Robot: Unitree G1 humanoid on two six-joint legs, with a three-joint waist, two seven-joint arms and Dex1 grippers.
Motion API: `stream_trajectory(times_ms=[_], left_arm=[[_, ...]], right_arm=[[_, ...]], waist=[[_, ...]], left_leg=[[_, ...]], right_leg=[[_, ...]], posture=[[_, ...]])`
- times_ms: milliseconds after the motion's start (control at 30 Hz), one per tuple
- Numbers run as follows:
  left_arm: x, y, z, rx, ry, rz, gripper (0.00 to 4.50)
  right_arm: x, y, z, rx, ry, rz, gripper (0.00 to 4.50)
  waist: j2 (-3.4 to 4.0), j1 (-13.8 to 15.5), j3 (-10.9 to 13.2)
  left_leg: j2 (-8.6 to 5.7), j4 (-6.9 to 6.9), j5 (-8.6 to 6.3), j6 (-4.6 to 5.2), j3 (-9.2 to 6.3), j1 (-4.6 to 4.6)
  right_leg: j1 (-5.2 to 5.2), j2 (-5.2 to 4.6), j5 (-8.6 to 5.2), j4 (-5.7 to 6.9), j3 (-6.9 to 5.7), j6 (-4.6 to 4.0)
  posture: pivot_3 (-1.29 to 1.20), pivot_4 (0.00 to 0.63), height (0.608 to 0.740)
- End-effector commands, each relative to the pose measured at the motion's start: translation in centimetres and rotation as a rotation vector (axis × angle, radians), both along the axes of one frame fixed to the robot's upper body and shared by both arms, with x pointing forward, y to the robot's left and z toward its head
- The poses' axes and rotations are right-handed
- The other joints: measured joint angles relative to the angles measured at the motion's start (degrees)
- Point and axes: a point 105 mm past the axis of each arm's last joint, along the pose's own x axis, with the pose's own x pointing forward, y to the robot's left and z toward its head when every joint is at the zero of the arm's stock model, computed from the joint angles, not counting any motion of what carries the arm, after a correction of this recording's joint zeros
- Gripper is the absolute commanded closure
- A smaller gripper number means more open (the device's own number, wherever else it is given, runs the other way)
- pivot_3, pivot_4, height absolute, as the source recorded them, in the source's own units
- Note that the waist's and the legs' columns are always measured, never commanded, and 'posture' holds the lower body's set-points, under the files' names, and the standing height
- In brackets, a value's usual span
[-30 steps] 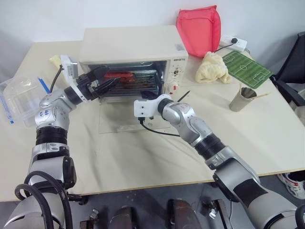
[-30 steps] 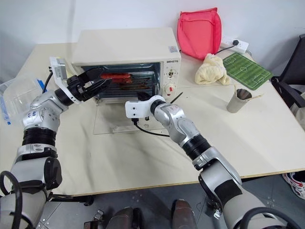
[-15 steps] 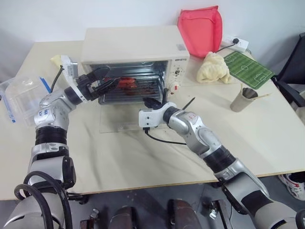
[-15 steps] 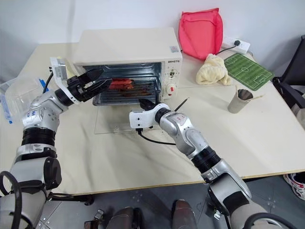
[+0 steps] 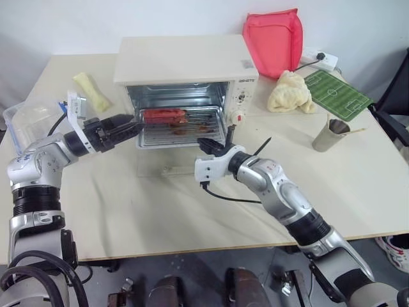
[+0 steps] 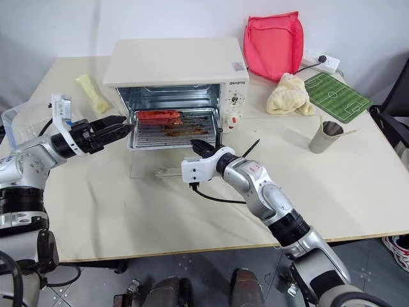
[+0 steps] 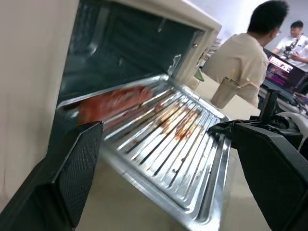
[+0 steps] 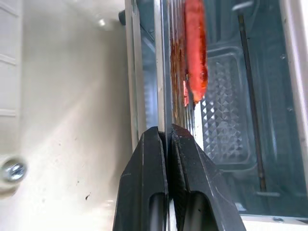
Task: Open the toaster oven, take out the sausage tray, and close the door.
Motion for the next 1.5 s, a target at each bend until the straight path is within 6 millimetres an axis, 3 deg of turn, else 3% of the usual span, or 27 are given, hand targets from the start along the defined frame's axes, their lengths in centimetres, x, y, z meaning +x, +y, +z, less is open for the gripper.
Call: stream_trajectory(times_ms=[33,267,467,967,1067,1500], left_arm=[[-1.4,0.7,1.0,-0.046,0.031,0.014,0.0],[-4.3,1.4,-0.7,-0.08,0.229,0.013,0.0],[-6.1,0.0,-2.0,-0.188,0.415,-0.051,0.0],[-6.2,-2.3,-4.7,-0.36,0.643,-0.095,0.0],[-5.8,-2.2,-5.0,-0.398,0.665,-0.083,0.59],[-5.4,-3.3,-6.2,-0.418,0.756,-0.115,4.48]], right_arm=[[-1.5,-0.2,1.7,0.03,-0.07,0.056,4.49],[-3.0,-1.1,1.3,0.011,-0.069,0.097,4.49],[-4.4,-1.8,1.0,-0.011,-0.073,0.149,4.49],[-4.9,-2.3,1.5,-0.008,-0.082,0.178,4.49],[-5.1,-2.3,1.5,-0.004,-0.079,0.188,4.5],[-7.0,-2.0,1.0,0.017,0.015,0.302,4.5]], waist=[[0.0,0.1,0.0],[0.0,0.3,0.0],[-0.01,1.8,0.0],[-0.07,2.8,0.0],[-0.08,2.8,0.0],[-0.09,2.9,0.0]], left_leg=[[0.0,0.01,0.0,0.0,0.0,0.0],[0.02,-0.02,0.0,0.0,-0.04,0.02],[0.04,0.03,0.0,0.01,-0.08,0.08],[0.02,0.1,0.01,0.01,-0.06,0.12],[0.02,0.1,0.01,0.01,-0.06,0.13],[0.02,0.09,0.01,0.01,-0.06,0.13]], right_leg=[[0.0,0.0,0.0,0.0,0.01,0.0],[0.0,0.0,0.0,-0.02,0.07,0.0],[0.0,0.0,0.0,-0.04,0.27,0.0],[0.04,0.0,0.0,-0.04,0.35,0.0],[0.04,0.0,0.0,-0.05,0.34,0.0],[0.06,0.01,0.0,-0.08,0.35,0.0]], posture=[[0.0,0.15,0.74],[0.0,0.15,0.74],[0.0,0.15,0.74],[0.0,0.15,0.74],[0.0,0.15,0.74],[0.0,0.15,0.74]])
